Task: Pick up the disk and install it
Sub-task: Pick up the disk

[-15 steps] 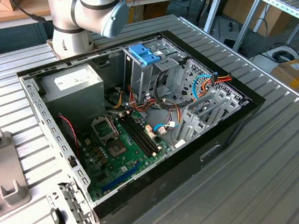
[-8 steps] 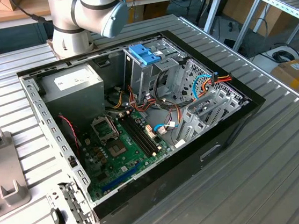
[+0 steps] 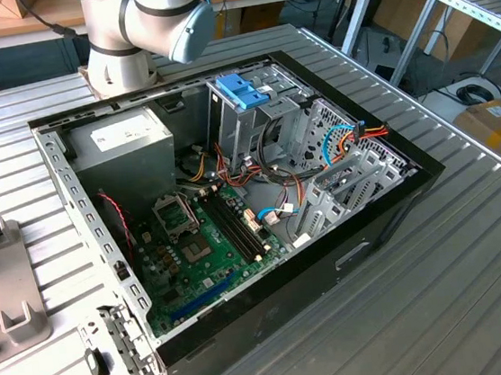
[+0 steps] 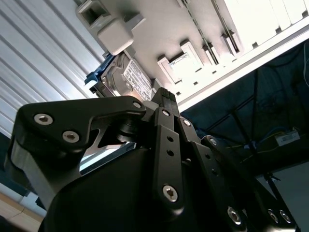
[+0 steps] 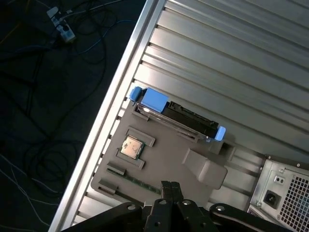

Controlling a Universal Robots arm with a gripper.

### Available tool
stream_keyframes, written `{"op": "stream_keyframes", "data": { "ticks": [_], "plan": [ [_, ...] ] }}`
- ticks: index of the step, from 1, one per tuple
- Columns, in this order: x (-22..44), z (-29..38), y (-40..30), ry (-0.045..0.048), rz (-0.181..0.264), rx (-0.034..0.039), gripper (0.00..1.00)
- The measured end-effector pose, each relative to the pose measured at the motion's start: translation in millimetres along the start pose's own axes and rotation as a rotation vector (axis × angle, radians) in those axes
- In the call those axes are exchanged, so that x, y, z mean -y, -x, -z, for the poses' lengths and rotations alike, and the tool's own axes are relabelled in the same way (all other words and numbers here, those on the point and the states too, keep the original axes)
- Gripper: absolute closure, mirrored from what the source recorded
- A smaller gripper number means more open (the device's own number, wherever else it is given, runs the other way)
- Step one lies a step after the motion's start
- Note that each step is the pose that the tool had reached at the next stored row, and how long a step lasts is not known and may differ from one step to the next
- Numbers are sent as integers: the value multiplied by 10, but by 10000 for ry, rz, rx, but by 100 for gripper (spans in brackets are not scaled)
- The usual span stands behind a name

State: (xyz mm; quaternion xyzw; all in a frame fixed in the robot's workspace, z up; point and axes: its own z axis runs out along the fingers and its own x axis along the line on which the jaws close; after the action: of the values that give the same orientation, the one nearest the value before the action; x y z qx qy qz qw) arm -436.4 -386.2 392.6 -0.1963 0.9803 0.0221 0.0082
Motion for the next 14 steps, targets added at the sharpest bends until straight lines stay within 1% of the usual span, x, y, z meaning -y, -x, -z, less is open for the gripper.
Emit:
{"op": "stream_keyframes", "data": {
  "ticks": [14],
  "plan": [
    [0, 0, 0, 9, 359, -14, 90]
  ]
}}
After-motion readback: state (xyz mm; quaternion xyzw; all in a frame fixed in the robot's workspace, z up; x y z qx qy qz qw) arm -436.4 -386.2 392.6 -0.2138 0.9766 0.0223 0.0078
